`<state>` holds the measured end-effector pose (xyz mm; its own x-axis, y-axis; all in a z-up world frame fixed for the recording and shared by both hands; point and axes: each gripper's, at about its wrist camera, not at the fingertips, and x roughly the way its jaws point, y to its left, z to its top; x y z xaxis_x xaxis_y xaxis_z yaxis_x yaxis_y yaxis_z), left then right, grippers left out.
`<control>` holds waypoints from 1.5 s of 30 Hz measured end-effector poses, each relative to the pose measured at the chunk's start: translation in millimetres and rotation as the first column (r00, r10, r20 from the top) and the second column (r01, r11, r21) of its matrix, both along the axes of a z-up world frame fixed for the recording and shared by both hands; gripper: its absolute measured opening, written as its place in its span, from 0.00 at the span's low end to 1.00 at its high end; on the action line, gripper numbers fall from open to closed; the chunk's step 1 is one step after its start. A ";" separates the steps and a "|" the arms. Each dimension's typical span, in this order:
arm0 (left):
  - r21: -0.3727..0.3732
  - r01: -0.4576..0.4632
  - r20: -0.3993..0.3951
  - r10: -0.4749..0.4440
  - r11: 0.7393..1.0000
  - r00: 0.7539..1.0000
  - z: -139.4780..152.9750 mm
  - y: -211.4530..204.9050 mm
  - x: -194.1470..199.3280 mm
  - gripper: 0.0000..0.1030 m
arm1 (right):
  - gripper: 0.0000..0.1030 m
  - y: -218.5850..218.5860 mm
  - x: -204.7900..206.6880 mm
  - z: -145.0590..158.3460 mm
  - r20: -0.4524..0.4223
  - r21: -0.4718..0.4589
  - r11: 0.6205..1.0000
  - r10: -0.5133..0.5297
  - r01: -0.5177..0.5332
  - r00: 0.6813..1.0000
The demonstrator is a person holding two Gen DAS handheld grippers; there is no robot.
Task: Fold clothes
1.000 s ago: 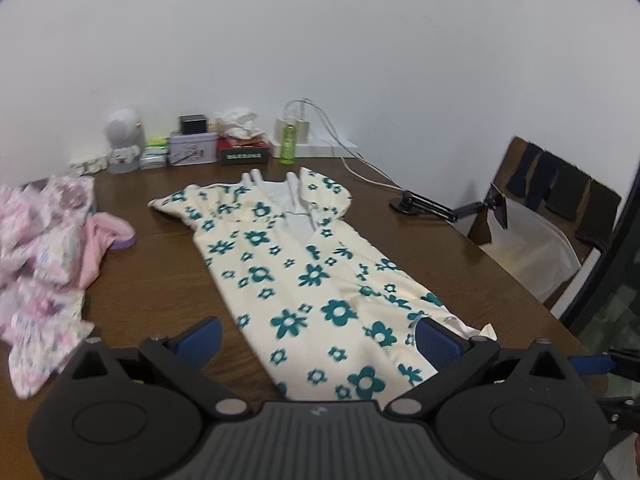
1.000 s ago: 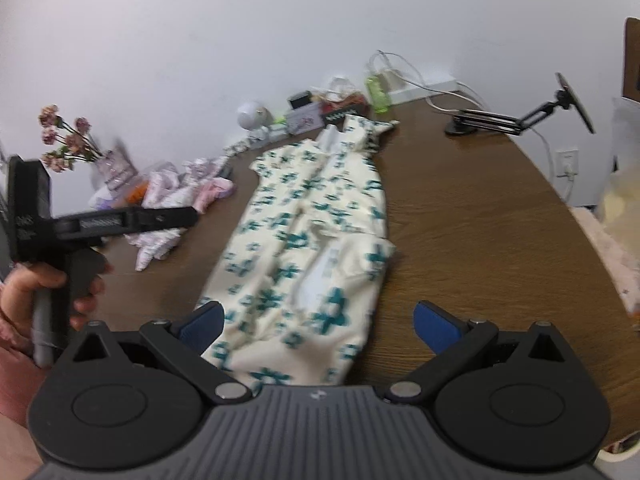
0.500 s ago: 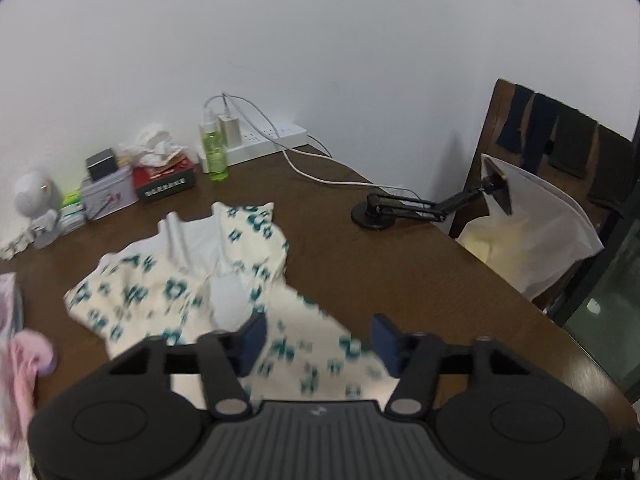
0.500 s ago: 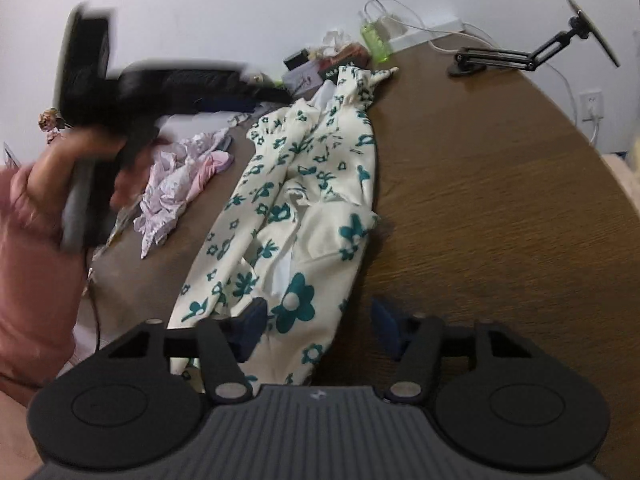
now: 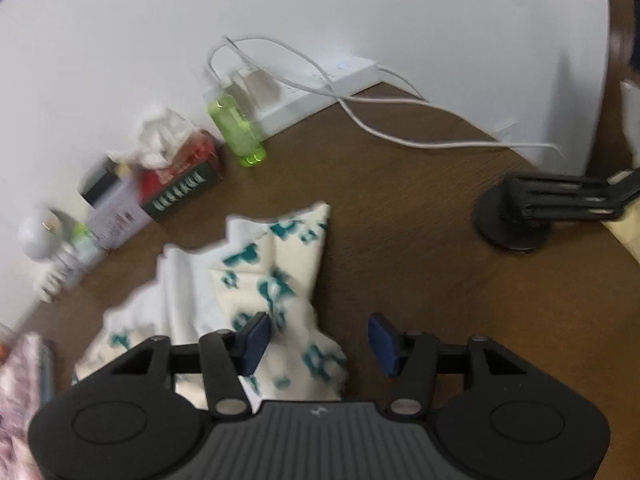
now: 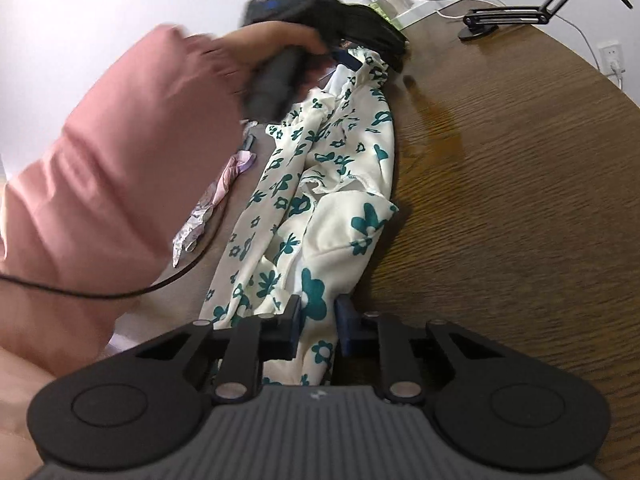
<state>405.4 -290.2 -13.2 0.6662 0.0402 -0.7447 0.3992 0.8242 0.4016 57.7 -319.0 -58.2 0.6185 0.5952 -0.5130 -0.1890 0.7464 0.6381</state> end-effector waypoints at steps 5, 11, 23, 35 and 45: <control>0.031 0.011 0.007 -0.011 0.999 1.000 -2.5 -3.8 0.6 0.29 | 0.14 0.6 2.3 0.0 0.002 -0.009 1.000 0.011 -0.011 1.000; -0.031 0.026 -0.009 -0.026 0.999 1.000 -4.0 5.2 4.3 0.10 | 0.10 1.8 3.1 -0.7 0.004 -0.016 1.000 0.011 -0.011 1.000; -0.352 0.009 -0.050 -0.028 0.936 0.998 30.6 61.1 7.7 0.04 | 0.07 6.9 -4.3 11.5 0.040 -0.096 0.995 -0.032 0.035 0.999; -0.785 -0.091 -0.111 0.006 0.612 0.994 62.7 242.2 7.5 0.04 | 0.07 94.9 -20.4 100.3 0.223 -0.564 0.821 0.256 -0.090 0.941; -0.827 -0.196 -0.195 0.059 0.526 0.979 -15.4 303.7 13.5 0.07 | 0.07 183.4 -4.1 68.7 -0.037 -0.709 0.598 0.496 -0.372 0.867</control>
<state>418.9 13.5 -28.6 0.6043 -0.5716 -0.5551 0.2511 0.7978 -0.5482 53.6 -135.6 10.5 0.4843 0.3404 -0.8060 -0.6524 0.7543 -0.0734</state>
